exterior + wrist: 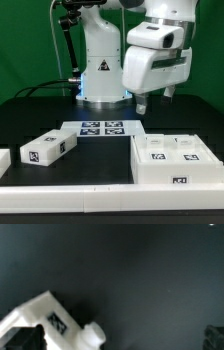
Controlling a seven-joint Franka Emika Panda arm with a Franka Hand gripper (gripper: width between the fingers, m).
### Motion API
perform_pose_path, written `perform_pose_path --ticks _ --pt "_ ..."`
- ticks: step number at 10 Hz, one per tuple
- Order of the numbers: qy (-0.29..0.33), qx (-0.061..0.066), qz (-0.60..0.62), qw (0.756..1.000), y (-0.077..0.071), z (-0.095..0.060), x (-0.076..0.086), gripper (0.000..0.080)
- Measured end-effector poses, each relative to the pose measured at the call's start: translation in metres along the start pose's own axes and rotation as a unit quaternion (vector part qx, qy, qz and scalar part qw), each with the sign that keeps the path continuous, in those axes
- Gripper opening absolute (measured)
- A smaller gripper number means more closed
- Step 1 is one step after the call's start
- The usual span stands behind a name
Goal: Assemble cabinet
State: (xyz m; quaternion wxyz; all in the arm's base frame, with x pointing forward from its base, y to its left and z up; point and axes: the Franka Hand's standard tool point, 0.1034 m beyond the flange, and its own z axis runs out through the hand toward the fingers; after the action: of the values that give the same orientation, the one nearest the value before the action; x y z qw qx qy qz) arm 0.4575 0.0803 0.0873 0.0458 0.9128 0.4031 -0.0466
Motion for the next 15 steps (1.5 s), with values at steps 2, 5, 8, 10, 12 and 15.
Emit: perform_pose_path --ticks 2,5,8,10,12,15 --pt "0.004 0.006 0.115 0.993 -0.002 0.005 -0.001 0.0796" --pt "0.008 0.021 0.217 0.976 -0.006 0.006 0.003 0.0796" --pt "0.010 0.037 0.318 0.947 -0.010 0.007 0.006 0.0796" --pt "0.015 0.047 0.378 0.924 0.001 0.022 0.007 0.0796" --pt "0.017 0.050 0.385 0.921 0.012 0.031 0.015 0.0796" --pt "0.025 0.059 0.393 0.917 0.016 0.046 0.024 0.0796"
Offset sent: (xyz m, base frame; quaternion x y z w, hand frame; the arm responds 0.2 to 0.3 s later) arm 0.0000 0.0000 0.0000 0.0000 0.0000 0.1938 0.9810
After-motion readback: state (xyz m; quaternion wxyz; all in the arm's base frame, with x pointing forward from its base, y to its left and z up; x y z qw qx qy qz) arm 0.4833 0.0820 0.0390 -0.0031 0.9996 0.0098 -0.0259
